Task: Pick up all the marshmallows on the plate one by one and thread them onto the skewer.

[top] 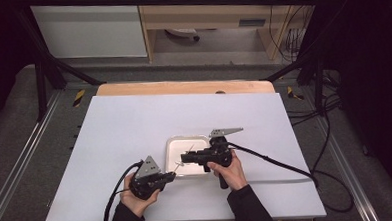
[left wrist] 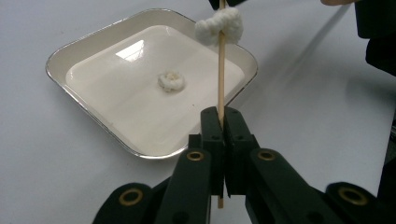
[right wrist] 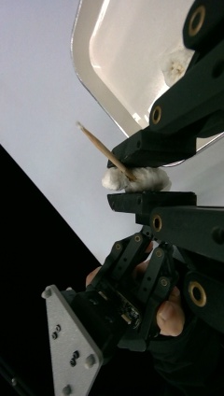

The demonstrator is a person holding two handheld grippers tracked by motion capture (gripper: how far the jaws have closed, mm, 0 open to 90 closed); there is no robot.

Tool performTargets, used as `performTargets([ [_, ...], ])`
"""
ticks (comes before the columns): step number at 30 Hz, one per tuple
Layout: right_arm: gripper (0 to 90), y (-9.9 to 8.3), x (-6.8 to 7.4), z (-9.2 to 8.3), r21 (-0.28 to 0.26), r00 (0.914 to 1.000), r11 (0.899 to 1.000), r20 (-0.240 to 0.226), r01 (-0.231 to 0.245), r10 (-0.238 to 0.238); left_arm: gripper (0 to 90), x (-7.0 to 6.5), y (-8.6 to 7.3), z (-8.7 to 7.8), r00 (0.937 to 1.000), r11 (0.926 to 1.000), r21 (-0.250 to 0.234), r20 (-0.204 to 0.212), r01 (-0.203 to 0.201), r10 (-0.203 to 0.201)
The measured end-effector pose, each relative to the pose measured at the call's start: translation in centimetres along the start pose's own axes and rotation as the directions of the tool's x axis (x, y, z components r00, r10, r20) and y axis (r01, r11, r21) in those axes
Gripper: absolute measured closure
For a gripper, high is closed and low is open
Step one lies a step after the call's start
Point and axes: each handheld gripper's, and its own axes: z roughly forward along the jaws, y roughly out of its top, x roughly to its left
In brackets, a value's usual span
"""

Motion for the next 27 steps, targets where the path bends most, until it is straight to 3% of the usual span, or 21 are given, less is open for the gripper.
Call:
performTargets([
  [7, 75.2, -0.1, 0.1, 0.0, -0.002, 1.0000, 1.000, 0.006, 0.007, -0.007, 88.1, 0.1, 0.0, 0.0, 1.0000, 1.0000, -0.008, 0.000, 0.004, -0.004],
  [15, 50.1, 0.9, 0.7, -1.5, -0.063, 0.9954, 0.996, 0.078, 0.060, -0.055, 88.1, 0.8, -0.1, -0.6, 0.9992, 0.9988, -0.029, -0.005, 0.039, -0.040],
  [19, 36.6, 1.1, 0.8, -2.3, -0.052, 0.9801, 0.992, 0.169, 0.114, -0.104, 88.1, 1.1, -0.1, -0.9, 0.9988, 0.9983, -0.033, -0.009, 0.047, -0.048],
  [22, 26.5, 1.1, 0.8, -2.6, -0.026, 0.9669, 0.988, 0.212, 0.151, -0.143, 88.1, 1.3, -0.1, -1.1, 0.9985, 0.9979, -0.036, -0.010, 0.054, -0.054],
  [27, 16.5, 0.8, 0.7, -2.7, 0.045, 0.9385, 0.979, 0.279, 0.198, -0.203, 88.1, 1.5, -0.2, -1.3, 0.9982, 0.9977, -0.035, -0.015, 0.058, -0.058],
])
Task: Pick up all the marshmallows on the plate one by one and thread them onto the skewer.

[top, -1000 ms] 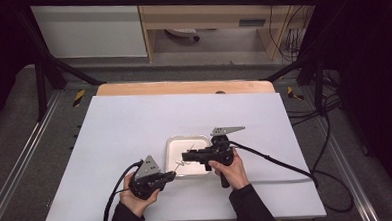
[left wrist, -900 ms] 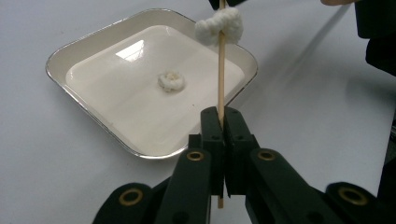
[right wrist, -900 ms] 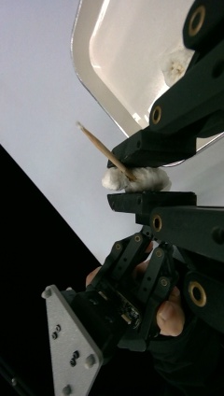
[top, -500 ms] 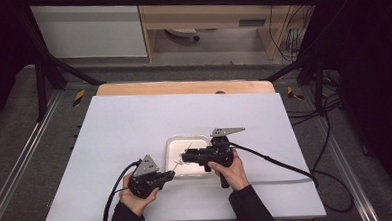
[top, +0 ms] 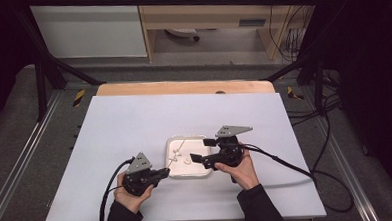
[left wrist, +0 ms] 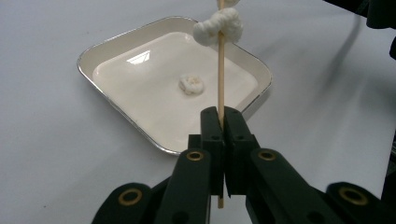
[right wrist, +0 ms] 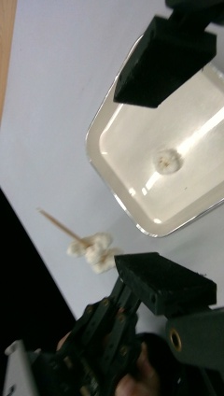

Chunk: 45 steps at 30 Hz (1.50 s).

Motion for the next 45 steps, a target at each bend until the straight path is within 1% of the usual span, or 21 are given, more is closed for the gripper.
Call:
performTargets([
  [4, 12.1, -0.3, 0.0, 0.3, 0.036, 0.9990, 0.999, 0.031, 0.031, -0.032, 88.0, 0.3, 0.0, -0.2, 1.0000, 1.0000, -0.004, -0.004, 0.007, -0.007],
  [7, 11.4, -0.5, -0.1, 0.6, 0.048, 0.9983, 0.998, 0.038, 0.043, -0.045, 88.0, 0.6, -0.1, -0.4, 0.9998, 0.9998, -0.010, -0.008, 0.015, -0.015],
  [15, 11.7, -0.5, -0.2, 1.6, 0.065, 0.9979, 0.997, 0.055, 0.030, -0.034, 88.0, 1.1, -0.1, -0.7, 0.9995, 0.9996, -0.012, -0.020, 0.025, -0.025],
  [16, 11.7, -0.5, -0.1, 1.9, 0.075, 0.9976, 0.997, 0.061, 0.029, -0.033, 88.0, 1.1, -0.1, -0.7, 0.9995, 0.9996, -0.011, -0.020, 0.025, -0.026],
  [19, 11.7, -0.2, 0.2, 2.9, 0.120, 0.9938, 0.990, 0.079, 0.068, -0.078, 88.0, 1.2, -0.1, -0.7, 0.9994, 0.9996, -0.007, -0.024, 0.026, -0.026],
  [21, 11.7, 0.0, 0.4, 3.6, 0.141, 0.9922, 0.987, 0.086, 0.077, -0.090, 88.0, 1.2, -0.1, -0.7, 0.9993, 0.9995, -0.011, -0.025, 0.028, -0.028],
  [23, 12.8, 0.1, 0.6, 4.4, 0.156, 0.9893, 0.983, 0.094, 0.096, -0.112, 88.0, 1.3, -0.1, -0.8, 0.9992, 0.9995, -0.011, -0.027, 0.028, -0.029],
  [25, 13.5, 0.2, 0.7, 5.2, 0.173, 0.9879, 0.979, 0.097, 0.103, -0.121, 88.0, 1.4, -0.1, -0.8, 0.9992, 0.9995, -0.012, -0.028, 0.030, -0.030],
  [27, 16.0, 0.1, 0.6, 5.9, 0.184, 0.9858, 0.977, 0.104, 0.111, -0.132, 88.0, 1.4, -0.1, -0.8, 0.9991, 0.9994, -0.015, -0.028, 0.032, -0.033],
  [29, 18.1, -0.1, 0.4, 6.4, 0.187, 0.9866, 0.977, 0.107, 0.102, -0.123, 88.0, 1.4, -0.1, -0.8, 0.9991, 0.9994, -0.016, -0.028, 0.032, -0.032],
  [30, 19.2, -0.2, 0.3, 6.7, 0.196, 0.9855, 0.975, 0.111, 0.105, -0.129, 88.0, 1.4, -0.1, -0.9, 0.9991, 0.9994, -0.016, -0.029, 0.032, -0.032],
  [31, 20.7, -0.4, 0.2, 6.8, 0.207, 0.9844, 0.972, 0.114, 0.108, -0.134, 88.0, 1.4, -0.1, -0.9, 0.9990, 0.9994, -0.016, -0.030, 0.031, -0.032],
  [34, 27.6, -1.0, 0.1, 7.4, 0.244, 0.9780, 0.960, 0.119, 0.138, -0.171, 88.0, 1.4, -0.1, -0.9, 0.9990, 0.9994, -0.016, -0.031, 0.032, -0.033],
  [35, 29.8, -1.2, 0.1, 7.6, 0.250, 0.9763, 0.957, 0.121, 0.144, -0.179, 88.0, 1.4, -0.1, -0.9, 0.9990, 0.9994, -0.016, -0.031, 0.032, -0.032],
  [38, 38.4, -1.7, 0.0, 7.9, 0.275, 0.9753, 0.949, 0.109, 0.156, -0.192, 88.0, 1.4, -0.1, -0.8, 0.9990, 0.9994, -0.015, -0.031, 0.031, -0.031],
  [42, 48.8, -2.1, 0.0, 8.3, 0.279, 0.9743, 0.946, 0.101, 0.167, -0.202, 88.0, 1.4, -0.1, -0.8, 0.9991, 0.9996, -0.010, -0.031, 0.028, -0.028],
  [45, 53.4, -2.2, 0.0, 8.4, 0.283, 0.9731, 0.944, 0.100, 0.173, -0.208, 88.0, 1.3, -0.1, -0.7, 0.9991, 0.9996, -0.009, -0.031, 0.027, -0.028],
])
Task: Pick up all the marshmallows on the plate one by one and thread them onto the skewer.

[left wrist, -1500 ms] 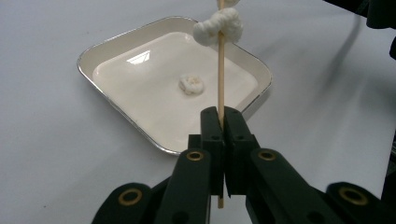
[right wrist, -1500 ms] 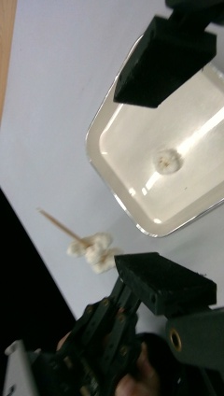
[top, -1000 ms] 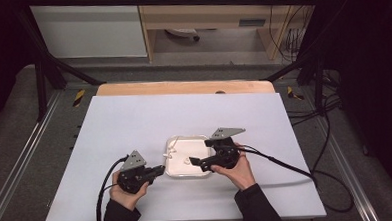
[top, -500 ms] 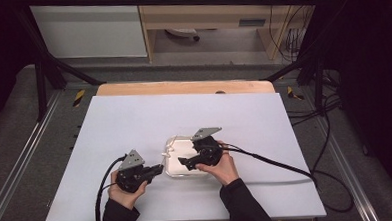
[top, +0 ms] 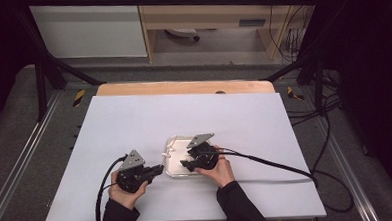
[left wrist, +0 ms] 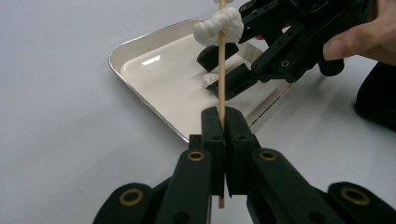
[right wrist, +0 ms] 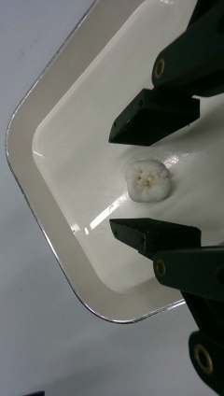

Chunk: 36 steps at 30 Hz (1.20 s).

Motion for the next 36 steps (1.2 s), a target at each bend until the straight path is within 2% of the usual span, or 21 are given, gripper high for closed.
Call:
performTargets([
  [2, 56.5, -0.1, 0.0, 0.1, -0.004, 1.0000, 1.000, -0.004, -0.005, 0.005, 88.0, 0.0, 0.0, 0.0, 1.0000, 1.0000, 0.000, 0.001, -0.001, 0.001],
  [6, 62.9, -0.2, 0.0, 0.1, -0.003, 0.9998, 1.000, 0.002, 0.018, -0.018, 88.0, 0.0, 0.0, 0.0, 1.0000, 1.0000, 0.001, 0.001, -0.002, 0.002],
  [10, 67.9, -0.3, 0.1, 0.1, -0.006, 0.9993, 1.000, 0.024, 0.029, -0.029, 88.0, -0.1, 0.0, 0.1, 1.0000, 1.0000, 0.000, 0.002, -0.002, 0.002],
  [21, 70.7, -0.2, 0.0, -0.1, -0.010, 0.9998, 1.000, 0.014, 0.015, -0.015, 88.0, -0.1, 0.0, 0.1, 1.0000, 1.0000, 0.002, 0.003, -0.006, 0.006],
  [32, 71.9, 0.5, -0.2, -1.7, -0.040, 1.0000, 0.999, 0.000, 0.000, 0.000, 87.9, -0.2, 0.0, 0.1, 1.0000, 1.0000, 0.000, 0.002, -0.006, 0.006],
  [36, 72.1, 0.5, -0.5, -2.4, -0.062, 0.9997, 0.998, -0.010, -0.025, 0.024, 88.0, -0.2, 0.0, 0.0, 1.0000, 1.0000, 0.002, 0.004, -0.008, 0.008],
])
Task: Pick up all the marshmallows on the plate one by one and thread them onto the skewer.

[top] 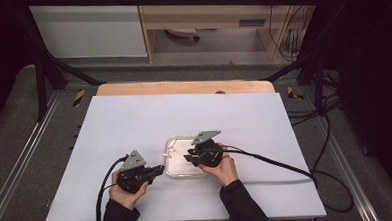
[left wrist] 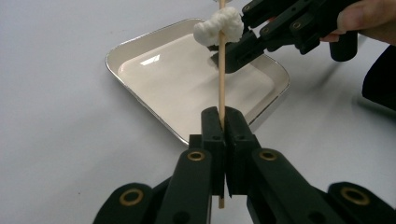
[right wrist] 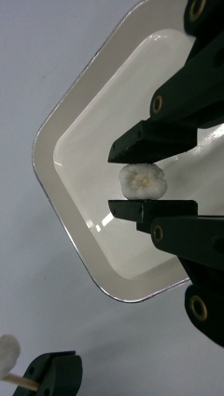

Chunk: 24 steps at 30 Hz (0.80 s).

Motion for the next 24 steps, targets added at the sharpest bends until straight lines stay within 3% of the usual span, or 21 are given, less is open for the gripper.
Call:
performTargets([
  [24, 72.7, -0.7, -1.7, -5.6, -0.122, 0.9928, 0.987, -0.066, -0.108, 0.100, 88.0, -0.2, 0.0, 0.2, 0.9999, 1.0000, 0.004, 0.007, -0.008, 0.008],
])
